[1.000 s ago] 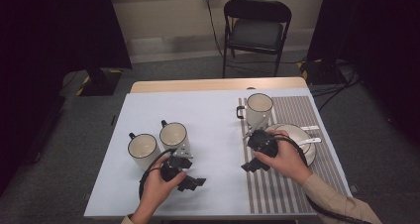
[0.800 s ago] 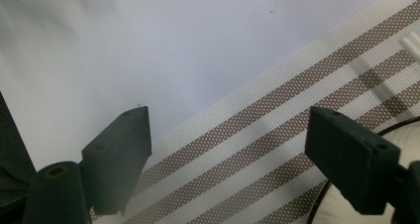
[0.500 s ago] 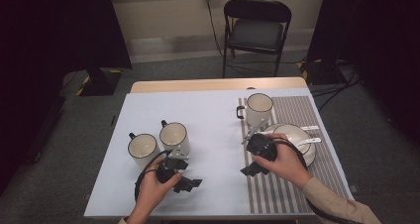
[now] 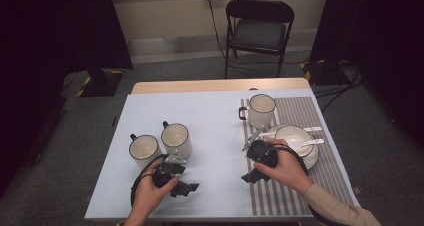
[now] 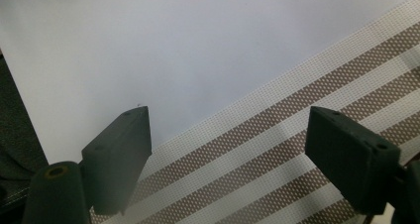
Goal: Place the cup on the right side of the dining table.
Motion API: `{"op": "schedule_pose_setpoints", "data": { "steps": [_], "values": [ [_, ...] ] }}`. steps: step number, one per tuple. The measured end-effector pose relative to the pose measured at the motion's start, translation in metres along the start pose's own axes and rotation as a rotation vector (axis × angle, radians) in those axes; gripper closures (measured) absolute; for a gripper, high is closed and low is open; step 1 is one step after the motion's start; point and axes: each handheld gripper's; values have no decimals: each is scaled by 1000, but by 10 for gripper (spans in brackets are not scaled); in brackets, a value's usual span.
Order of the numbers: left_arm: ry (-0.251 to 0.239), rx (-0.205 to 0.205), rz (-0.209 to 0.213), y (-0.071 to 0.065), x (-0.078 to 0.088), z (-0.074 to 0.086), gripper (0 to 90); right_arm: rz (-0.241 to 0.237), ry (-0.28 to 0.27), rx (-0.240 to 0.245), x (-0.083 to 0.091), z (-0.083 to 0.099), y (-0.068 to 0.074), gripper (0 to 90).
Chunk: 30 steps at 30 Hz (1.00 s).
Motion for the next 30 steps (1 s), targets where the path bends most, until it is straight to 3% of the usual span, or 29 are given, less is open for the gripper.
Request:
{"op": "schedule_pose_setpoints", "data": {
  "steps": [10, 30],
  "values": [
    [-6, 13, -12, 3, 6, 9, 179, -1, 5, 4, -2, 6, 2, 174],
    [-6, 0, -32, 3, 14, 22, 179, -15, -9, -5, -6, 21, 1, 176]
  ]
}}
Point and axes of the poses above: each handheld gripper's, and its own axes: x roughly backward along the jaws, z roughly out of its underside, y roughly to its left, and after that the axes turned 11 degrees about -x, right-handed
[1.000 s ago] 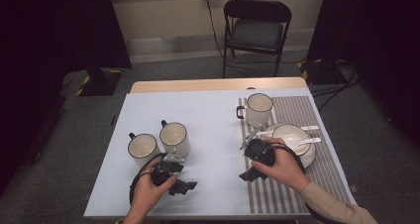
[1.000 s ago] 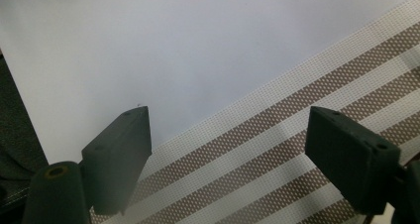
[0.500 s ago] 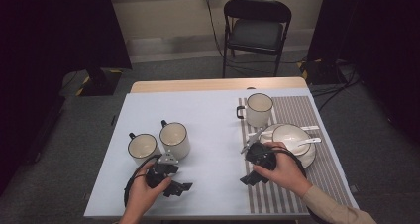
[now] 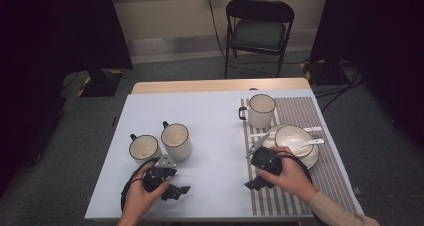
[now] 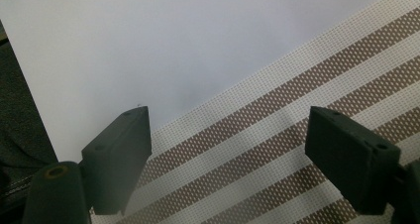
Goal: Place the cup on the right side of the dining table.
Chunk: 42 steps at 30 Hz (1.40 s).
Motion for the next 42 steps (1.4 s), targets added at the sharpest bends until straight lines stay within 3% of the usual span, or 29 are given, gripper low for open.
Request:
{"op": "schedule_pose_setpoints", "data": {
  "steps": [18, 42],
  "values": [
    [29, 4, -10, 1, 5, 14, 179, -9, -6, -13, -5, 16, -3, 171],
    [-2, -1, -29, 6, 15, 30, 180, -2, -52, -31, -3, 39, -13, 173]
  ]
}}
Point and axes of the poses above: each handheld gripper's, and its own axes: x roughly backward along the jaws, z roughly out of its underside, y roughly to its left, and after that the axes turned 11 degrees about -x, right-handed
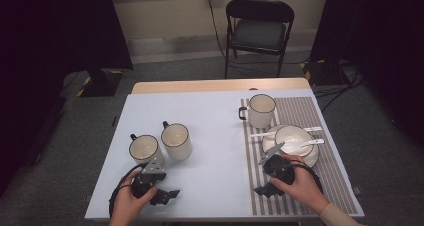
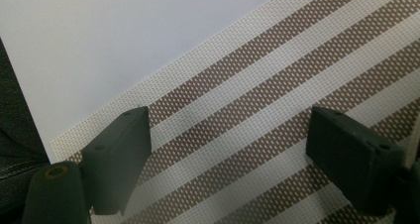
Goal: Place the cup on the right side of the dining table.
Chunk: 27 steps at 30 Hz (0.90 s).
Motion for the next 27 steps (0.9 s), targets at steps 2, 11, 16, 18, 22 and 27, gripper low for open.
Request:
{"op": "schedule_pose_setpoints", "data": {
  "steps": [2, 11, 16, 18, 22, 27],
  "values": [
    [1, -14, -1, 0, 1, 1, 180, 5, -1, 6, 0, 1, 0, 171],
    [-14, -38, -5, 0, 2, 6, 179, 24, -18, 33, 1, 7, -1, 168],
    [-21, -64, -9, 0, 3, 9, 179, 24, -48, 51, 1, 12, -2, 167],
    [-25, -74, -8, 0, 3, 10, 179, 21, -74, 62, 1, 15, -2, 165],
    [-51, -95, -3, 0, 3, 14, 174, 31, -124, 85, -1, 23, -1, 163],
    [-63, -134, -6, -2, 2, 18, 157, 40, -201, 109, -2, 34, -1, 161]
  ]
}}
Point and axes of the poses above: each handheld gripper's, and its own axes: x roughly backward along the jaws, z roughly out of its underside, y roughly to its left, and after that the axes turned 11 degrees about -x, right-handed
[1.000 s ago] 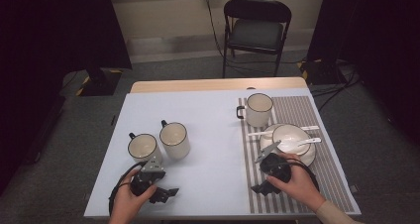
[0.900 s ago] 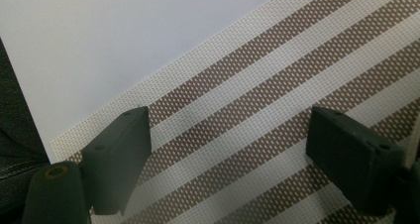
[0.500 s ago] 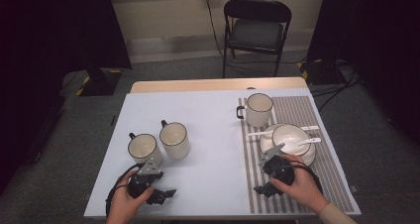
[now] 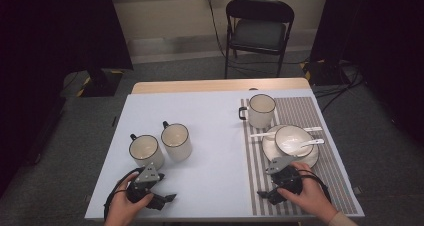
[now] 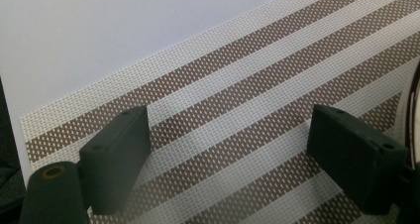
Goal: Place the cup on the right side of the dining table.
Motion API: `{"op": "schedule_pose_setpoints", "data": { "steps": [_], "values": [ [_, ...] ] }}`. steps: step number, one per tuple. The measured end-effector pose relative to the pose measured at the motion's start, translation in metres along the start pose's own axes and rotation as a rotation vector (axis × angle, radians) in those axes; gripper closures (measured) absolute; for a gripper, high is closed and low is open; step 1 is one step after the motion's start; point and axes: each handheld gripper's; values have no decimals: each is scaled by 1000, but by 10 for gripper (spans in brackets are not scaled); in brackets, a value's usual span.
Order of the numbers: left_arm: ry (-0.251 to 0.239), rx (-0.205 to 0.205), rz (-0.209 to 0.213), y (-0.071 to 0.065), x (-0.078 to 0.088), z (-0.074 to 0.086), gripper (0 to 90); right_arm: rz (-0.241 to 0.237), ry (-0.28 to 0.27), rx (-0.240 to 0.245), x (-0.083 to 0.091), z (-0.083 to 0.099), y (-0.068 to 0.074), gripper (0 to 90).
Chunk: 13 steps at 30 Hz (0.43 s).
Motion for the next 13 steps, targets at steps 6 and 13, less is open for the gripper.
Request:
{"op": "schedule_pose_setpoints", "data": {
  "steps": [6, 13],
  "values": [
    [-1, -30, -1, 0, 0, 2, 152, -8, -99, -8, 0, 12, -1, 156],
    [-11, -35, -7, -1, 0, 3, 150, -10, -127, -12, 0, 16, -1, 154]
  ]
}}
Point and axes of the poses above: each handheld gripper's, and its own axes: x roughly backward along the jaws, z roughly out of its underside, y roughly to its left, and after that the axes turned 11 degrees about -x, right-handed
